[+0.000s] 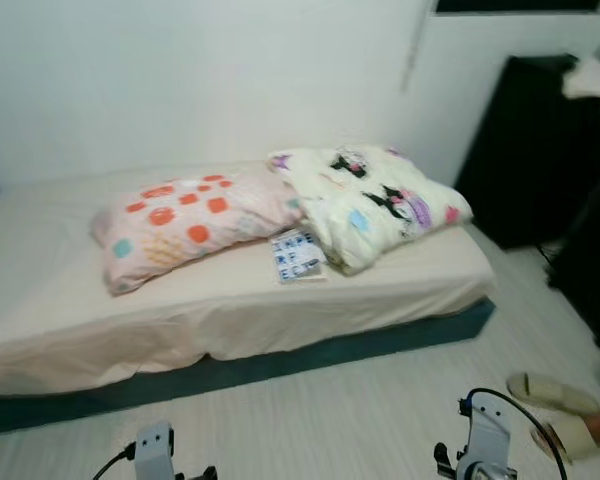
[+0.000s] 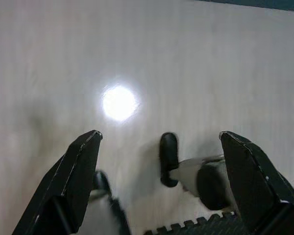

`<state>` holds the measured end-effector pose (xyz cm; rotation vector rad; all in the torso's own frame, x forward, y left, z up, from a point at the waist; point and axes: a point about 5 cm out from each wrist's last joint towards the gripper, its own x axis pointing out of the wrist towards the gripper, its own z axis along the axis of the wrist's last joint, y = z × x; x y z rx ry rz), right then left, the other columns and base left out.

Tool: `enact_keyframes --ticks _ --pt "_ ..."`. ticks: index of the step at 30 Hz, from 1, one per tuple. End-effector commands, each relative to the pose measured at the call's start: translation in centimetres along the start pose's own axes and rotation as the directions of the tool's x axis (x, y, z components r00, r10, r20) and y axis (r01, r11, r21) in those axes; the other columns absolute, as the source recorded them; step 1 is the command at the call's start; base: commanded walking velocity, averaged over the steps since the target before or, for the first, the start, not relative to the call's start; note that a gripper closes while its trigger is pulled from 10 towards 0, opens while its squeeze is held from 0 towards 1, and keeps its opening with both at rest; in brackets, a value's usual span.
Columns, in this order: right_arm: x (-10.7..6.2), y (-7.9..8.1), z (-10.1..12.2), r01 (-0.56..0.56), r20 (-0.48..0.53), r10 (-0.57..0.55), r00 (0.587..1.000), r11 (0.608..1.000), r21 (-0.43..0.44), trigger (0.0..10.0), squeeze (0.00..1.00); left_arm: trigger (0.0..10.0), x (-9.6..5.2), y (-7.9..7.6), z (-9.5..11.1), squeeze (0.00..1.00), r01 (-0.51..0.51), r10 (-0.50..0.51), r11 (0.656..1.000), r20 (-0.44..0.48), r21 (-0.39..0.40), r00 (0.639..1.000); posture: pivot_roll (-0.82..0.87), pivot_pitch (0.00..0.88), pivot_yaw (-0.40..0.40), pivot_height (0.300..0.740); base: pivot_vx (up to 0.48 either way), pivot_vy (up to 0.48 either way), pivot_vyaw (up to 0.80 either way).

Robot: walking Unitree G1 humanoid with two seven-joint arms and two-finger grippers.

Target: Clean up the room

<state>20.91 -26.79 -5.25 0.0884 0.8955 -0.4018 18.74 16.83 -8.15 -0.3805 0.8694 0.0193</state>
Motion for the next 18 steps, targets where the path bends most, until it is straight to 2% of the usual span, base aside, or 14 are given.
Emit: enact_keyframes --ticks 1,7,11,14,18 --pt "0.04 0.44 0.78 -0.011 0.033 0.011 0.999 1.000 0.004 10.0 0.00 10.0 -0.13 0.24 -0.23 0.00 -0.002 0.002 1.000 -0.003 0.009 1.000 -0.10 0.000 0.010 0.704 0.382 0.000 -0.48" --pt "0.06 0.61 1.39 -0.013 0.062 0.013 0.998 1.000 0.000 10.0 0.00 10.0 -0.13 0.26 -0.23 0.00 -0.003 0.003 1.000 -0.007 0.011 1.000 -0.10 0.000 0.008 0.704 0.438 -0.054 0.00" --pt "0.05 0.75 1.31 -0.015 0.062 0.016 0.998 1.000 -0.003 10.0 0.00 10.0 -0.15 0.42 -0.13 0.00 -0.014 0.015 0.999 0.006 -0.033 1.000 -0.10 0.000 0.006 0.704 0.000 0.000 0.00" --pt "0.06 0.93 1.42 -0.020 0.065 0.020 0.998 1.000 -0.008 10.0 0.00 10.0 -0.16 0.42 -0.27 0.00 -0.009 0.009 1.000 -0.013 0.014 1.000 -0.10 0.000 0.004 0.704 0.000 0.000 0.00" --pt "0.06 1.03 1.49 -0.022 0.068 0.023 0.997 1.000 -0.011 10.0 0.00 10.0 -0.18 0.47 -0.34 0.00 -0.014 0.014 1.000 -0.019 0.018 1.000 -0.10 0.000 0.003 0.704 0.000 -0.422 0.00"
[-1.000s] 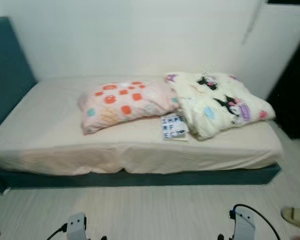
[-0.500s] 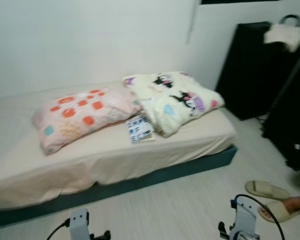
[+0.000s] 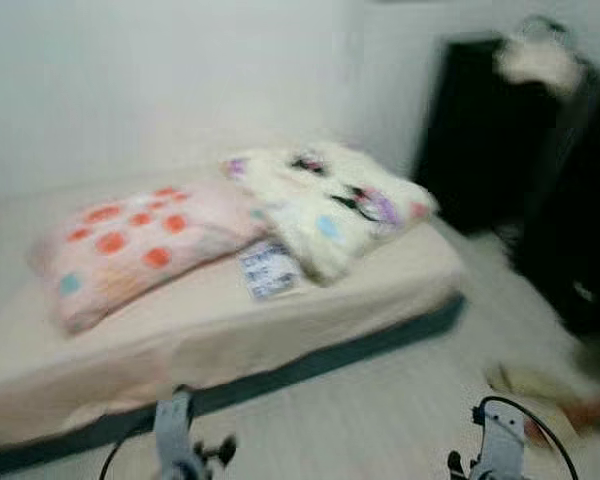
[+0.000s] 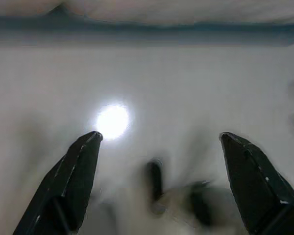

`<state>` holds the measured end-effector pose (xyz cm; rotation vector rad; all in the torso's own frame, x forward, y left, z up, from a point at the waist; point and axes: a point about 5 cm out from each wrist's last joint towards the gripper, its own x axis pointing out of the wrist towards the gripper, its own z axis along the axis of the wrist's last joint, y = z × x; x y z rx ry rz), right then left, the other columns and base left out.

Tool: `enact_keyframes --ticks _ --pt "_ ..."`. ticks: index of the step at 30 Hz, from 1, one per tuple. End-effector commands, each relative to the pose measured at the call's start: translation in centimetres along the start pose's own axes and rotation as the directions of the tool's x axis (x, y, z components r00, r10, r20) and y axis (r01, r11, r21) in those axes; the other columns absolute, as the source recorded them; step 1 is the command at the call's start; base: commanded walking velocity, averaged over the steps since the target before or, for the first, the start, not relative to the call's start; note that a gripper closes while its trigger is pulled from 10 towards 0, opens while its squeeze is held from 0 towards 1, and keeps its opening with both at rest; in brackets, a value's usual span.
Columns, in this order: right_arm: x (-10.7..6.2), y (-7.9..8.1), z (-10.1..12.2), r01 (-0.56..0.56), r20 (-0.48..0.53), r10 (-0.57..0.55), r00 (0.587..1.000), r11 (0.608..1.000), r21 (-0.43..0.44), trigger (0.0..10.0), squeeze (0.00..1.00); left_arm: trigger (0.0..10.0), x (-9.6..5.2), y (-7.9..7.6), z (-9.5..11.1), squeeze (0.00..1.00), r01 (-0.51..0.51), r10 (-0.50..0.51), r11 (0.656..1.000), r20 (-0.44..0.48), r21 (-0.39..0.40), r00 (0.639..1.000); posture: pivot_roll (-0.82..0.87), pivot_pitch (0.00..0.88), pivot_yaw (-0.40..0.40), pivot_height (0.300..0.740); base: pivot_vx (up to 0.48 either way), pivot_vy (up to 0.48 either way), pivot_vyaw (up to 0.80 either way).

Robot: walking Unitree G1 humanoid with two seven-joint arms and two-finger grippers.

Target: Clean up the room

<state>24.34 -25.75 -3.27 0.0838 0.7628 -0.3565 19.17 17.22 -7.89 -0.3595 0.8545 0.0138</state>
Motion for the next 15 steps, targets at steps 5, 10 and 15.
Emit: enact_keyframes --ticks 5,10,15 --pt "-0.26 -0.91 -1.73 0.023 -0.053 -0.023 0.998 1.000 -0.012 10.0 0.00 10.0 -0.15 0.14 -0.80 0.00 -0.013 0.013 1.000 -0.034 0.004 0.999 -0.11 0.000 0.006 0.704 0.000 -0.466 0.00" --pt "-0.27 -0.85 -1.77 0.021 -0.052 -0.022 0.998 1.000 -0.009 10.0 0.00 10.0 -0.06 -0.01 -0.63 0.00 -0.011 0.012 1.000 -0.033 0.009 0.999 -0.11 0.000 0.007 0.704 0.000 -0.470 0.00" --pt "-0.27 -0.77 -1.77 0.020 -0.051 -0.020 0.998 1.000 -0.003 10.0 0.00 10.0 0.01 -0.11 -0.44 0.00 -0.011 0.011 1.000 -0.030 0.016 0.999 -0.11 0.000 0.010 0.704 0.000 -0.472 0.00"
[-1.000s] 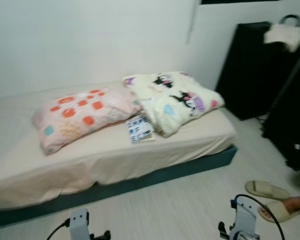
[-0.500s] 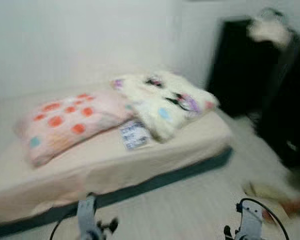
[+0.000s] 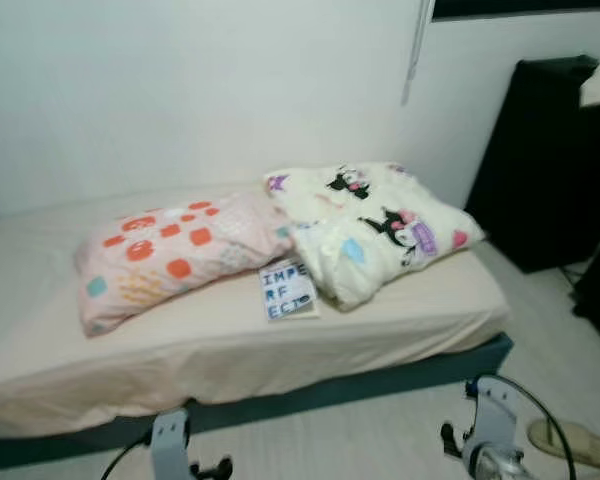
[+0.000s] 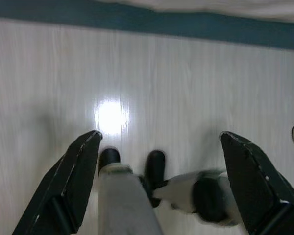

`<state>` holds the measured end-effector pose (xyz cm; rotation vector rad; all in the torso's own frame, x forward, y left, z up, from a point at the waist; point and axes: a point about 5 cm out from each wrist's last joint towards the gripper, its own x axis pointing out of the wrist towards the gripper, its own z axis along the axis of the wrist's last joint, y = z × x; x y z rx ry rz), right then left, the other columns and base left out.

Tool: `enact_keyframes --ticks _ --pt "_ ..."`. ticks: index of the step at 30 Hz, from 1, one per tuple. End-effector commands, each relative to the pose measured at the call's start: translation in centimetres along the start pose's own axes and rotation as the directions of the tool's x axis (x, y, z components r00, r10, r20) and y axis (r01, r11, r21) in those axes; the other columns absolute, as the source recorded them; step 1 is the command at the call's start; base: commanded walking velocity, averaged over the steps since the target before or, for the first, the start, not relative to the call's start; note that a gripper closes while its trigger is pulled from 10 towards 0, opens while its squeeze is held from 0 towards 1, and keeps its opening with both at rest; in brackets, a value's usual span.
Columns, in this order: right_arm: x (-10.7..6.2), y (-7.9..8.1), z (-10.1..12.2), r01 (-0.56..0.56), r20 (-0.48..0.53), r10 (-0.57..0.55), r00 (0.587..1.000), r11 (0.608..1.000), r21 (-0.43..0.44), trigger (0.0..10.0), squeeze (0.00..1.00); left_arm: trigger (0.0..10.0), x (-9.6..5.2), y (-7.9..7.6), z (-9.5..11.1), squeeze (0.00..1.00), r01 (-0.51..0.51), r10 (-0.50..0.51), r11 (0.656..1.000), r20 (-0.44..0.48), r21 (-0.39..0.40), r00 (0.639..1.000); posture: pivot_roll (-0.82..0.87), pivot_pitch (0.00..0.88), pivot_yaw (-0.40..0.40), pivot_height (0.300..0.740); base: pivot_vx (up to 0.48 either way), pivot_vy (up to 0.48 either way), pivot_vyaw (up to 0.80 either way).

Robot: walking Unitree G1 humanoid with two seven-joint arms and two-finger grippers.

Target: Clean up the room

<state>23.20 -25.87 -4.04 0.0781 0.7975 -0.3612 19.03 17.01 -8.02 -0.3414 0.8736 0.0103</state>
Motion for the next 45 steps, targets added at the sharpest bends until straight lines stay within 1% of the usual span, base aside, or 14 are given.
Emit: enact_keyframes --ticks 1,14,25,27,28,33,45 --pt "-0.05 -0.30 -0.48 0.011 -0.019 -0.011 1.000 1.000 0.006 10.0 0.00 10.0 -0.02 0.02 -0.19 0.00 -0.004 0.004 1.000 -0.012 -0.001 1.000 -0.11 0.000 0.010 0.704 0.000 -0.472 0.00" --pt "-0.01 0.00 -0.24 -0.004 -0.013 0.004 1.000 1.000 0.009 10.0 0.00 10.0 0.08 -0.16 0.07 0.00 0.000 -0.001 1.000 -0.006 -0.003 1.000 -0.11 0.000 0.015 0.704 0.000 -0.472 0.00" --pt "-0.07 0.06 -0.69 -0.007 -0.024 0.007 1.000 1.000 0.012 10.0 0.00 10.0 0.09 -0.13 0.17 0.00 0.000 0.000 1.000 -0.005 0.004 1.000 -0.10 0.000 0.019 0.704 0.000 -0.452 0.00" --pt "-0.06 0.04 -0.60 -0.007 -0.023 0.008 1.000 1.000 0.012 10.0 0.00 10.0 0.12 -0.05 0.50 0.00 -0.012 0.012 1.000 0.017 -0.023 1.000 -0.10 0.000 0.018 0.704 0.000 0.000 0.00" --pt "-0.06 0.04 -0.60 -0.007 -0.023 0.008 1.000 1.000 0.012 10.0 0.00 10.0 0.12 -0.05 0.50 0.00 -0.012 0.012 1.000 0.017 -0.023 1.000 -0.10 0.000 0.018 0.704 0.000 0.000 0.00" --pt "-0.03 0.04 -0.42 -0.009 -0.020 0.009 1.000 1.000 0.008 10.0 0.00 10.0 0.12 0.01 0.64 0.00 -0.010 0.010 1.000 0.017 0.013 1.000 -0.10 0.000 0.014 0.704 0.123 0.000 0.00" --pt "-0.02 -0.06 -0.29 -0.007 -0.016 0.007 1.000 1.000 0.009 10.0 0.00 10.0 0.04 0.11 0.24 0.00 -0.017 0.017 1.000 0.003 0.012 1.000 -0.11 0.000 0.011 0.704 0.463 0.000 0.00"
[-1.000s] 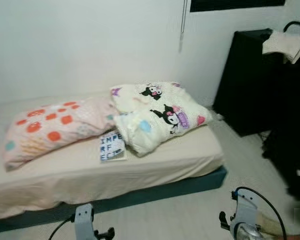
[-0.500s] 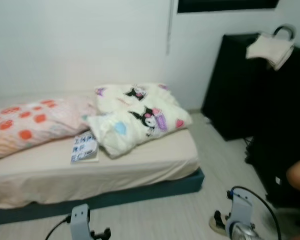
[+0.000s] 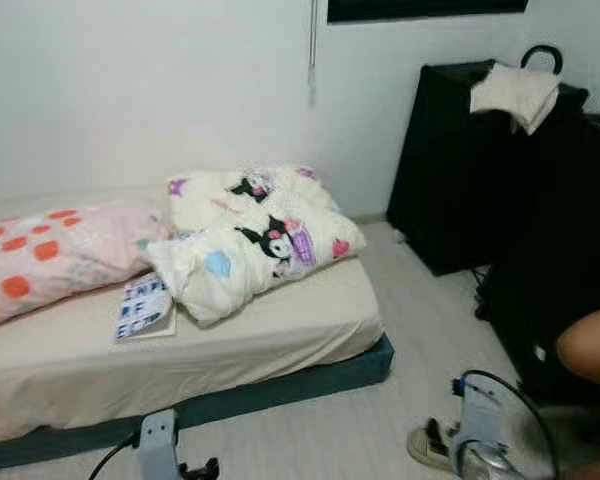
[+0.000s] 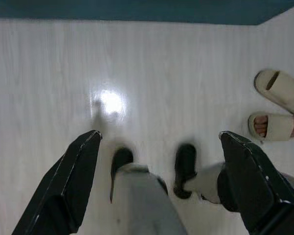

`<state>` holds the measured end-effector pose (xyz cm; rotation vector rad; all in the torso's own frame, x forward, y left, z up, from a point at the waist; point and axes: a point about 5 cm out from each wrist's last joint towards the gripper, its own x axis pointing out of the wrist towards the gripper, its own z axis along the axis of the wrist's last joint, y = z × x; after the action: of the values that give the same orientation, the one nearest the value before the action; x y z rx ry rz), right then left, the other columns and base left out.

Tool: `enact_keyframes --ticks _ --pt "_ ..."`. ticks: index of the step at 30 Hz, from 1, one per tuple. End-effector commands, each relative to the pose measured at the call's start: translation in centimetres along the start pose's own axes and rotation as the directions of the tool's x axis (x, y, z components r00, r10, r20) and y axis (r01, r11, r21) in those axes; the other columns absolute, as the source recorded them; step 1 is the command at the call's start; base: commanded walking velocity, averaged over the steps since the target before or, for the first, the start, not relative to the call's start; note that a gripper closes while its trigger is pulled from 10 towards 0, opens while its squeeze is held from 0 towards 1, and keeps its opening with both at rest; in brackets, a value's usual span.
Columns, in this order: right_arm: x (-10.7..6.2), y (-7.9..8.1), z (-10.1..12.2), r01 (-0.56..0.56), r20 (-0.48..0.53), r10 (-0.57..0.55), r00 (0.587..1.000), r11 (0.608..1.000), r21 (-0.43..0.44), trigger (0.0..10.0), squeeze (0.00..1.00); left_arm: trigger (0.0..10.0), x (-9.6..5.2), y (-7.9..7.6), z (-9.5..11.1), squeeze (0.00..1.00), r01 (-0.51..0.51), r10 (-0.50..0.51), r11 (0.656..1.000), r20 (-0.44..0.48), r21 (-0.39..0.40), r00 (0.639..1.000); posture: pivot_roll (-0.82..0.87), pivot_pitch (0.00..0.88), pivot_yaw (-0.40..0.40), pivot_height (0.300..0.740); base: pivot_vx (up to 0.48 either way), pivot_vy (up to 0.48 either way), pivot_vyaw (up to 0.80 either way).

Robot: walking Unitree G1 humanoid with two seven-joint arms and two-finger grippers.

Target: Clean up the room

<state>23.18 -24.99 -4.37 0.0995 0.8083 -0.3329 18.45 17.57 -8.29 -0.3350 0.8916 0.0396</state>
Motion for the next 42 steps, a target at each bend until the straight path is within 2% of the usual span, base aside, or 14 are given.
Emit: enact_keyframes --ticks 1,17,18,23,34,38,42 --pt "0.0 -0.9 0.2 0.025 -0.001 -0.025 1.000 1.000 0.002 10.0 0.00 10.0 0.3 -0.6 0.6 0.00 0.014 -0.015 1.000 0.015 0.018 1.000 -0.11 0.000 0.010 0.704 0.469 0.000 0.00" --pt "0.0 -0.9 0.4 -0.008 0.021 0.008 1.000 1.000 -0.016 10.0 0.00 10.0 0.2 -0.6 0.2 0.00 0.003 -0.003 1.000 0.002 0.018 1.000 -0.11 0.000 0.009 0.704 0.460 0.000 0.00" --pt "0.0 -0.8 0.5 -0.023 0.025 0.024 0.999 0.999 -0.047 10.0 0.00 10.0 0.2 -0.4 0.2 0.00 -0.011 0.011 1.000 0.000 0.008 1.000 -0.11 0.000 0.009 0.704 0.000 0.000 0.80" --pt "0.0 -0.6 0.6 -0.039 0.026 0.041 0.999 0.996 -0.085 10.0 0.00 10.0 0.2 -0.3 0.3 0.00 -0.018 0.018 1.000 -0.002 0.001 1.000 -0.11 0.000 0.012 0.704 0.000 0.000 0.80" --pt "0.0 -0.1 1.0 -0.081 0.044 0.085 0.995 0.992 -0.097 10.0 0.00 10.0 0.2 -0.3 0.2 0.00 -0.022 0.022 1.000 -0.011 0.008 1.000 -0.11 0.000 0.017 0.704 0.000 0.000 0.80" --pt "0.0 0.6 2.1 -0.136 0.089 0.145 0.985 0.986 -0.097 10.0 0.00 10.0 0.0 -0.2 -0.3 0.00 -0.002 0.002 1.000 -0.028 0.007 1.000 -0.11 0.000 0.018 0.704 0.000 -0.074 0.80" --pt "0.1 0.4 2.4 -0.112 0.090 0.122 0.988 0.988 -0.109 10.0 0.00 10.0 0.0 -0.2 -0.5 0.00 0.003 -0.003 1.000 -0.037 0.014 0.999 -0.11 0.000 0.017 0.704 0.000 -0.372 0.55"
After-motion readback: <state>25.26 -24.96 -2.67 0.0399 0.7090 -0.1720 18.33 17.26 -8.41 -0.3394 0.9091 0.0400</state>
